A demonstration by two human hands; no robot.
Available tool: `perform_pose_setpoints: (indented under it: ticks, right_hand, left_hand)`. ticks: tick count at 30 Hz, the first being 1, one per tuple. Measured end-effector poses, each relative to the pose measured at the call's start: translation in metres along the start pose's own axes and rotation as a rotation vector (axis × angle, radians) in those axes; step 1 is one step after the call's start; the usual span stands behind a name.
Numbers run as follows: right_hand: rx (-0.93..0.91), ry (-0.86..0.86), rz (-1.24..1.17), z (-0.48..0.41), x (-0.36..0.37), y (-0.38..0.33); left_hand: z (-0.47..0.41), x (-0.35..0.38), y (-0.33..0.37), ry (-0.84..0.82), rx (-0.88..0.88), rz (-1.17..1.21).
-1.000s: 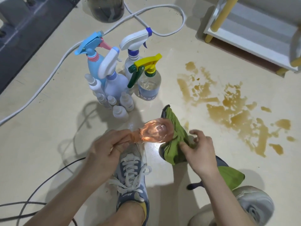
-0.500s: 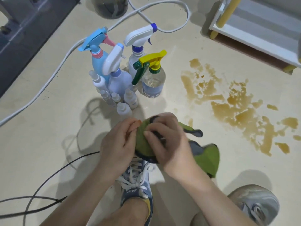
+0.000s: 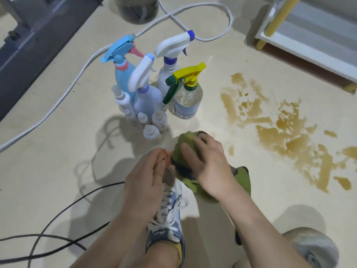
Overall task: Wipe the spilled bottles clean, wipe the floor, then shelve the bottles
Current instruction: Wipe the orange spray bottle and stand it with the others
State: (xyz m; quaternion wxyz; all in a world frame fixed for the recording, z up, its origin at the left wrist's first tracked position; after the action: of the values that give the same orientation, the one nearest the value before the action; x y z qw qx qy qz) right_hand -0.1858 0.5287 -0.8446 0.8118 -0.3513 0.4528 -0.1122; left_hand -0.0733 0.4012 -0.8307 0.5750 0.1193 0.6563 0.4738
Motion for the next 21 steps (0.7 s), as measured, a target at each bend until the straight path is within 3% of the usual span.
perform_pose_setpoints:
  ticks: [3,7,9,13,16,18,21]
  right_hand:
    - [-0.031,0.11,-0.047,0.011,0.014,0.002]
    - [0.292,0.109,-0.308,-0.045,0.001,0.042]
    - [0.353,0.109,-0.349,-0.051,-0.004,0.046]
    - [-0.01,0.23,-0.333,0.009,0.019,-0.013]
    - [-0.072,0.269,-0.41,0.038,0.038,-0.026]
    - [-0.202,0.255,-0.253,0.032,0.036,-0.015]
    - [-0.086,0.253,-0.129,0.009,0.028,0.014]
  left_hand:
    - [0.001,0.0,0.001,0.011,0.01,0.017]
    - [0.012,0.005,0.005,-0.027,0.103,-0.026]
    - [0.011,0.004,0.007,-0.03,0.124,-0.07]
    - [-0.001,-0.001,0.013,-0.042,0.115,-0.112]
    - [0.005,-0.001,0.011,-0.06,0.067,-0.074]
    - [0.011,-0.001,-0.001,-0.058,-0.002,0.005]
    - [0.02,-0.002,-0.016,-0.001,-0.037,0.055]
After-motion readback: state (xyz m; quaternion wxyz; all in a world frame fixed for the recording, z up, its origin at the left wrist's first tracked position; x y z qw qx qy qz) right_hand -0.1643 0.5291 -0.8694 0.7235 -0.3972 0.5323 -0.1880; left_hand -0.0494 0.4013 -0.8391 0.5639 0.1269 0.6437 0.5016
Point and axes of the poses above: each hand's wrist, its own z-axis away from the middle knuckle, its own x-axis out of the palm, y = z × x, the point moved 2 cm from there along -z, towards the middle knuckle, and after that the axes turned 3 degrees about x, right-handed, at the moved point
